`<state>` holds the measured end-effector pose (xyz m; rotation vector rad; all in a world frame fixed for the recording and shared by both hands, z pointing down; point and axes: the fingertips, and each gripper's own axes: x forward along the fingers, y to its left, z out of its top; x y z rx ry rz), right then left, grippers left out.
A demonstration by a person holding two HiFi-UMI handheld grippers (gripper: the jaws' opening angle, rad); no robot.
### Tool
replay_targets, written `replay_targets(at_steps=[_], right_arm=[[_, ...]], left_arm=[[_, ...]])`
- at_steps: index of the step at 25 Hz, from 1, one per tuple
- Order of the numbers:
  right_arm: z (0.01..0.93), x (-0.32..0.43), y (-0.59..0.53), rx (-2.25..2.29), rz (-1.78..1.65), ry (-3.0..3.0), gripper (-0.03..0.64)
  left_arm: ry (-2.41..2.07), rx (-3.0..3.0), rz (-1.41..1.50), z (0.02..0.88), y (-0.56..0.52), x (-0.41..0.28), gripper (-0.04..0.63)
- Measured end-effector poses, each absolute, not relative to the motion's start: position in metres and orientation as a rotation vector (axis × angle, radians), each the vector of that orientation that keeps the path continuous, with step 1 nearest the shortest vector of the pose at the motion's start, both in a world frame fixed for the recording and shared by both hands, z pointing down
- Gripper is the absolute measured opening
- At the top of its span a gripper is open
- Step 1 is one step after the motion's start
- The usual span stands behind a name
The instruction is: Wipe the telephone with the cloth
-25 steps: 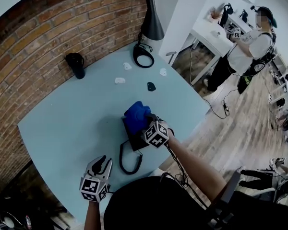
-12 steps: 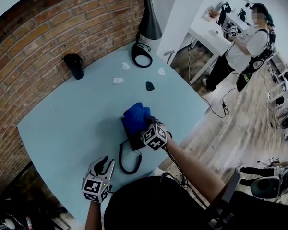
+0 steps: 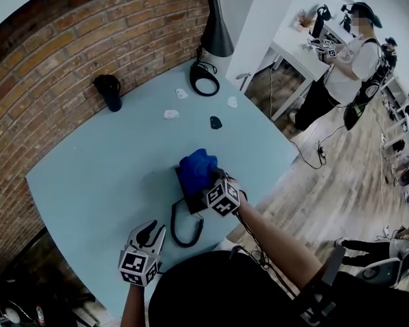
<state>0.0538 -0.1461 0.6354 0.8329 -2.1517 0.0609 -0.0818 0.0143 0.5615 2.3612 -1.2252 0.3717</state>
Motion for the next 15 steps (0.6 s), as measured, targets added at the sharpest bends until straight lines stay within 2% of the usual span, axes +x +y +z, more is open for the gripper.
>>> replay_targets(at_steps=[15], right_arm=[[0.644, 0.058, -0.128, 0.846, 0.078, -2.152, 0.176]], left_arm=[[-1.206, 2.353, 0.391, 0.566, 0.014, -0.079, 0.132]])
